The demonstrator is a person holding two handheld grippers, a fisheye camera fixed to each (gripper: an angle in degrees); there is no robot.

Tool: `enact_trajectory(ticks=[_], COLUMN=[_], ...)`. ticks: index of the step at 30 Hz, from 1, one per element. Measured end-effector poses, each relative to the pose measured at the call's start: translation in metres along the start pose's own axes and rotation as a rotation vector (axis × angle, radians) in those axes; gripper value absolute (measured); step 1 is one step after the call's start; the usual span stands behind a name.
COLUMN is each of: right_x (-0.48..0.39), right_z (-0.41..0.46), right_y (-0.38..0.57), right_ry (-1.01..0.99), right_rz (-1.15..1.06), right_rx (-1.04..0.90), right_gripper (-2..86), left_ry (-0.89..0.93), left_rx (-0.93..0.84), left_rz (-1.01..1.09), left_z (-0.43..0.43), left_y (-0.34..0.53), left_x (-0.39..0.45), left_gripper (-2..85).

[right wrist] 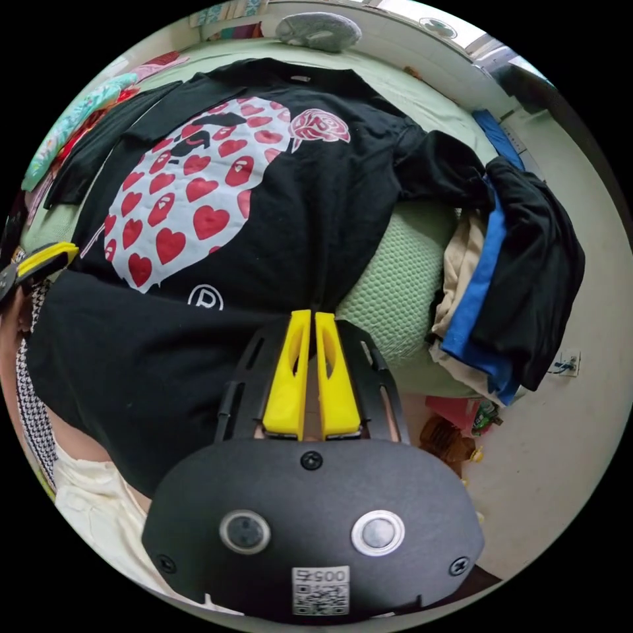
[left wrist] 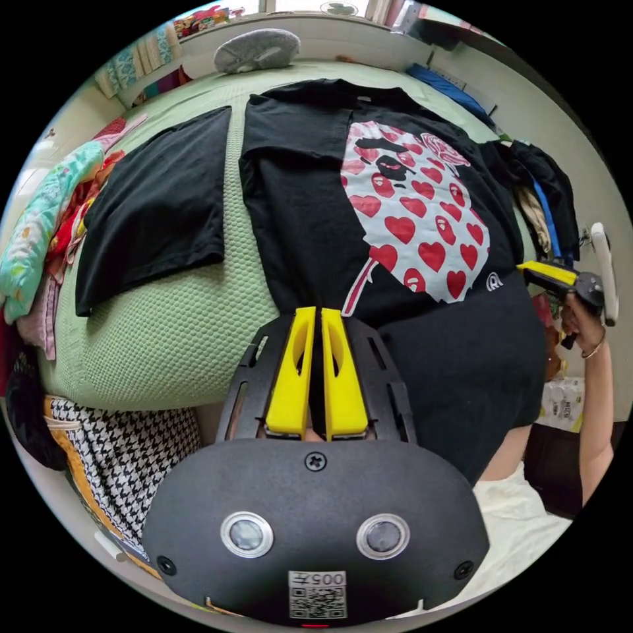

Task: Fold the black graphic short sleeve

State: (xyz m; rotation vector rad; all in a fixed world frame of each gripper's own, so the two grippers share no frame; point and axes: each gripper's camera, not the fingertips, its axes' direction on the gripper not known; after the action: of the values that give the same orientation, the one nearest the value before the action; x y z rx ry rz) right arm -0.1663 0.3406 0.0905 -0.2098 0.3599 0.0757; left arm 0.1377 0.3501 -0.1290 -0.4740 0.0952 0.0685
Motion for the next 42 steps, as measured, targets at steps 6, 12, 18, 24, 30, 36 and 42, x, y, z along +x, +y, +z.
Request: enact_trajectory(ticks=[6, 12, 18, 24, 30, 36, 42], right_x=[0.009, 0.036, 0.073, 0.099, 0.107, 0.112, 0.114], right_z=[0.008, 0.014, 0.020, 0.024, 0.024, 0.022, 0.019], right_y=[-0.003, -0.017, -0.020, -0.024, -0.035, -0.031, -0.032], right_ry=[-0.009, -0.105, -0.252, -0.347, -0.338, -0.330, -0.319], right_rz=[0.023, 0.065, 0.127, 0.146, 0.105, 0.122, 0.129], right_rx=[0.010, -0.052, -0.055, -0.068, -0.108, -0.078, -0.082], right_gripper=[-1.5, -1.4, -1.5, -1.4, -1.5, -1.5, -1.5], left_ry=[-0.001, -0.052, -0.084, -0.026, 0.090, -0.261, -0.229], left_rx=[0.206, 0.255, 0.120, 0.149, 0.190, 0.345, 0.220], left_rz=[0.063, 0.142, 0.213, 0.160, 0.088, -0.159, -0.556], left_z=[-0.046, -0.031, 0.018, 0.016, -0.019, -0.078, -0.067], left_y=[-0.033, -0.121, -0.180, -0.186, -0.200, -0.186, -0.156], left_x=[-0.006, -0.003, 0.004, -0.022, -0.074, -0.158, -0.274], left_gripper=[6.0, 12.2, 11.6, 9.0, 6.1, 5.0, 0.7])
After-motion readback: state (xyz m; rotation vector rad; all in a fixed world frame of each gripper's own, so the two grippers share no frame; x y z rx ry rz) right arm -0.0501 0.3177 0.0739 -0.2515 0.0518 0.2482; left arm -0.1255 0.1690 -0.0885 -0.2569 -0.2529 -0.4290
